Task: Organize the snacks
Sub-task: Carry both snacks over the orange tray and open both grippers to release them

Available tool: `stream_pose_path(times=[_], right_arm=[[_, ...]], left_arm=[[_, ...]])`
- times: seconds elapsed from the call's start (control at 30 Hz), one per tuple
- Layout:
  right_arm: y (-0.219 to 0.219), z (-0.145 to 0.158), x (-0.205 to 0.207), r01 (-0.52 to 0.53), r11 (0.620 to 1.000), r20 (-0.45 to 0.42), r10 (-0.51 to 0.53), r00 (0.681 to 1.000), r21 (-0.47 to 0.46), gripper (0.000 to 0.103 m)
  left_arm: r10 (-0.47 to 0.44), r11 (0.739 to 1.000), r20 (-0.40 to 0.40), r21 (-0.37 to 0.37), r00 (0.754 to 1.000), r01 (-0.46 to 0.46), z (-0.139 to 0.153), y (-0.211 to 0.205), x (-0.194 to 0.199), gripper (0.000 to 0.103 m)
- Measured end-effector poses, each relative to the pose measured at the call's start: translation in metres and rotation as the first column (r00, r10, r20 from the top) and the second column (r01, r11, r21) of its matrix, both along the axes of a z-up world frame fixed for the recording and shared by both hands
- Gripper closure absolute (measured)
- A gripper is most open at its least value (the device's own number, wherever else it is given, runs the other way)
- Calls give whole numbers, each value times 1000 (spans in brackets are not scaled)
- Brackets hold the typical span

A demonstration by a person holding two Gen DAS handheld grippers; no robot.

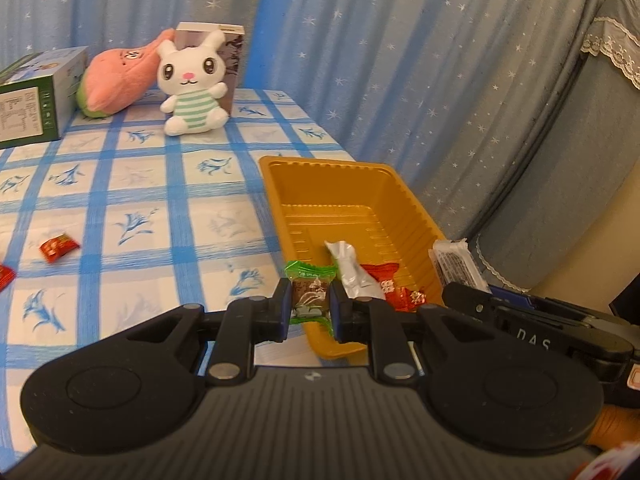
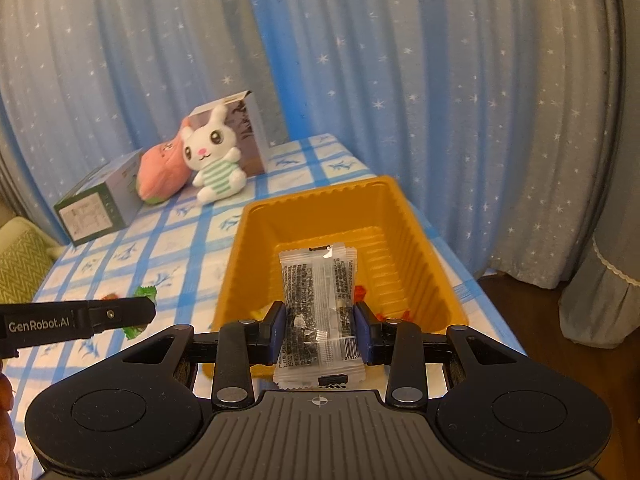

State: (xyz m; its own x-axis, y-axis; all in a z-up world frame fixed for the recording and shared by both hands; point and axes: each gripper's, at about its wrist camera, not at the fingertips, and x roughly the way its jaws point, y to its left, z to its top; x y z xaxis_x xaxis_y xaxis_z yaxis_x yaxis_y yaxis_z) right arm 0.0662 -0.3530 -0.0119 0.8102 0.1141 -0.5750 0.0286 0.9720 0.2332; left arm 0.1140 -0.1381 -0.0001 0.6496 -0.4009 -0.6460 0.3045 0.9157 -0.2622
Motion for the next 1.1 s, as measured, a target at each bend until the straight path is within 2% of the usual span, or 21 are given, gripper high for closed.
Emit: stream_pose_path(times=[0.9, 1.1], right_arm=[[-38, -10, 52, 41, 999, -6, -41, 999, 23, 66], [-41, -11, 51, 44, 998, -10, -44, 999, 38, 66]], left_arm=[[-60, 998, -29, 30, 998, 61, -23, -54, 48, 85], [-50, 998, -22, 48, 998, 51, -26, -50, 47, 80]])
